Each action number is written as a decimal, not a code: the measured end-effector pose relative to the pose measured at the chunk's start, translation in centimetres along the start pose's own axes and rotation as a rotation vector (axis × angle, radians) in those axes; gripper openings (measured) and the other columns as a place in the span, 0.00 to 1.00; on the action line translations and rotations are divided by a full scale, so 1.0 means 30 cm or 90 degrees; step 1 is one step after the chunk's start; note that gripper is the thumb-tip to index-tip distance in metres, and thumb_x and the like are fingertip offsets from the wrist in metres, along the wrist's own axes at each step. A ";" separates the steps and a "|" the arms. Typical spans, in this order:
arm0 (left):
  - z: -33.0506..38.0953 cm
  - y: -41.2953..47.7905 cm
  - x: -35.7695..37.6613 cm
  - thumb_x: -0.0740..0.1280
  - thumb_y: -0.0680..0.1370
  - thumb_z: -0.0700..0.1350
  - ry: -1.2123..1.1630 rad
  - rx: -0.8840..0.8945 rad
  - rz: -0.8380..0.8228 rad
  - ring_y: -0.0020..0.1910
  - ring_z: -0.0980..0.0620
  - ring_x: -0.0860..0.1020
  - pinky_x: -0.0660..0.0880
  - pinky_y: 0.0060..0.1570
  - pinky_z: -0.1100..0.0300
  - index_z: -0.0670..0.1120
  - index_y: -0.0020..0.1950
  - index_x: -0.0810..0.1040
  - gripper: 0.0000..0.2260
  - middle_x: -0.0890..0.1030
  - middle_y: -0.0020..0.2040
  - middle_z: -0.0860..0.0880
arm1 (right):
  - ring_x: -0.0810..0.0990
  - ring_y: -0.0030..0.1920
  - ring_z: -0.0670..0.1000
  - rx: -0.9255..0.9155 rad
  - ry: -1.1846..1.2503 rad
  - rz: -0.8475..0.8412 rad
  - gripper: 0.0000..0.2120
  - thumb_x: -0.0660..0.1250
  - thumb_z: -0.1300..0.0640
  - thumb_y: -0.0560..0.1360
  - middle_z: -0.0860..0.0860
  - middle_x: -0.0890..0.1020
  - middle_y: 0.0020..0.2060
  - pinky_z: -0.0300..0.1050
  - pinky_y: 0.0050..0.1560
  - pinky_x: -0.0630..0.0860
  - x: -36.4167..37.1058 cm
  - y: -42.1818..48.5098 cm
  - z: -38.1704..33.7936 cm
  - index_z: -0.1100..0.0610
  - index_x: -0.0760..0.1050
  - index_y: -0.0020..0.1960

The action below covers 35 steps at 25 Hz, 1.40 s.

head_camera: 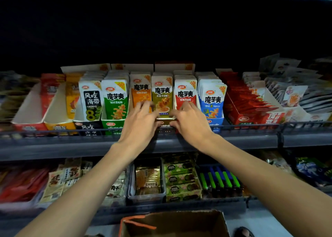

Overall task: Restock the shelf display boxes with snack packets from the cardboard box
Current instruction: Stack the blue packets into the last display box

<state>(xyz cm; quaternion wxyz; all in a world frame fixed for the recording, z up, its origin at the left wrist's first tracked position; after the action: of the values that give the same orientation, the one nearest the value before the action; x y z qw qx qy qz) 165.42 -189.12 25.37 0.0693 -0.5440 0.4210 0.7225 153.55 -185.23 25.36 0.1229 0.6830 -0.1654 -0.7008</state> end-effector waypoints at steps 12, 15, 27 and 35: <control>-0.012 0.020 0.027 0.69 0.77 0.45 -0.077 -0.044 -0.009 0.68 0.45 0.66 0.71 0.61 0.45 0.43 0.47 0.85 0.07 0.69 0.70 0.46 | 0.75 0.57 0.60 0.023 0.045 -0.032 0.14 0.66 0.51 0.79 0.59 0.77 0.53 0.52 0.54 0.72 0.042 -0.005 0.011 0.56 0.78 0.61; -0.009 0.008 0.024 0.69 0.77 0.45 -0.074 -0.041 -0.017 0.68 0.44 0.66 0.72 0.61 0.44 0.44 0.49 0.84 0.07 0.69 0.71 0.45 | 0.75 0.57 0.59 0.024 0.031 -0.037 0.15 0.65 0.50 0.79 0.58 0.77 0.54 0.51 0.55 0.72 0.039 -0.002 0.010 0.55 0.78 0.62; -0.190 -0.047 -0.064 0.72 0.74 0.48 0.046 -0.057 0.007 0.59 0.44 0.71 0.69 0.57 0.49 0.45 0.48 0.85 0.08 0.79 0.58 0.45 | 0.70 0.61 0.54 -0.106 0.000 0.046 0.16 0.69 0.48 0.76 0.54 0.73 0.57 0.51 0.61 0.71 -0.015 0.056 -0.221 0.52 0.79 0.62; -0.212 -0.036 -0.014 0.69 0.77 0.48 -0.020 -0.064 -0.018 0.61 0.49 0.69 0.69 0.58 0.54 0.46 0.52 0.84 0.08 0.77 0.61 0.49 | 0.70 0.60 0.54 -0.108 -0.013 0.023 0.13 0.67 0.49 0.78 0.53 0.73 0.56 0.51 0.59 0.70 0.021 0.067 -0.225 0.54 0.80 0.58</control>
<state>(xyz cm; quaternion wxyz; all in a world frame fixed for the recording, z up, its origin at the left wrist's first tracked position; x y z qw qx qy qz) 170.84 -192.63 24.81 0.0585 -0.5412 0.3755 0.7502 160.17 -187.75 25.50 0.1914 0.6596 -0.1187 -0.7171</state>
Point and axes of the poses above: each hand's wrist, its own y-axis towards the middle knuckle, its own x-axis out of the palm, z = x × y, the point moved 8 cm from there along y, towards the middle knuckle
